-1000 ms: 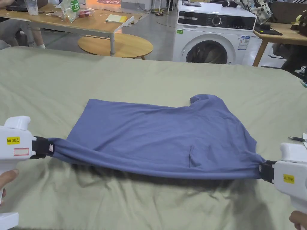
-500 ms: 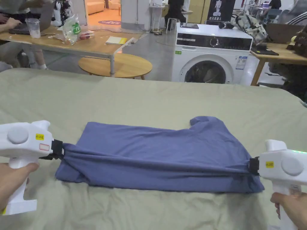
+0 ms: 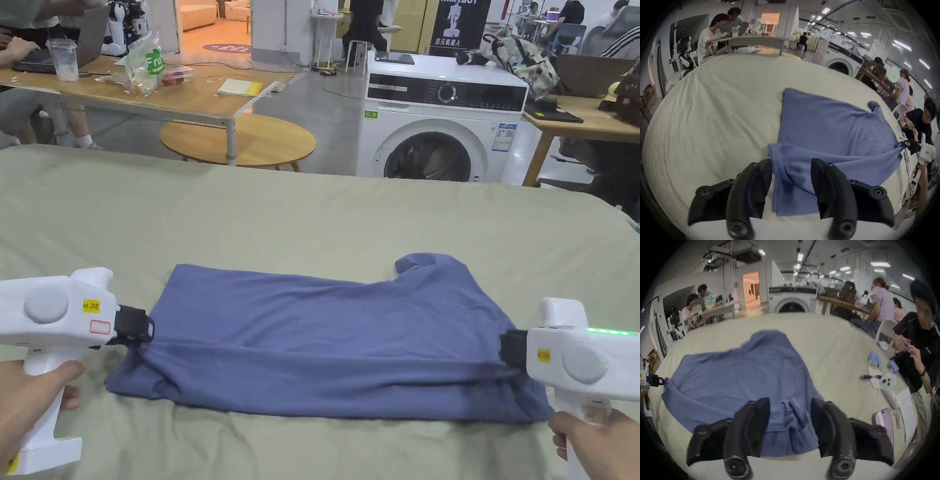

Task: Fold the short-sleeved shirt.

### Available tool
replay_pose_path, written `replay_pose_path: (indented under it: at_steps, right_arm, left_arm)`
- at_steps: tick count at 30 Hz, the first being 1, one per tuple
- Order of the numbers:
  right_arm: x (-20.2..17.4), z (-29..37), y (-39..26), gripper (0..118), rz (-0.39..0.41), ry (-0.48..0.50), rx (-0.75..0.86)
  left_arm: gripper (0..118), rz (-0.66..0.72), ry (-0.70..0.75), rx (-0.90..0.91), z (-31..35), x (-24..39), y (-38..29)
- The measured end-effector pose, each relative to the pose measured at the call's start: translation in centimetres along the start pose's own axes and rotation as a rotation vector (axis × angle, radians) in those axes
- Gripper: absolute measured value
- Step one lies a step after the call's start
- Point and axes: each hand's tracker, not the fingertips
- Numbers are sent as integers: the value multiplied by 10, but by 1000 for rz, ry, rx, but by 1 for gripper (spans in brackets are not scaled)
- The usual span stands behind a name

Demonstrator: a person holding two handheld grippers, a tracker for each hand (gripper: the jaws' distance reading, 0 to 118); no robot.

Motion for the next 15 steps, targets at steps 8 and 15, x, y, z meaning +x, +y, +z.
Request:
replay_pose_path:
  at_steps: [8,15]
  right_arm:
    - [-52,76,-10,36,19,33,320]
    - [-81,92,-33,0,-6,68,355]
  left_arm:
    - [31,-99,-3,320,64,40,-36]
    - [0,-120,30,311,76,52,-66]
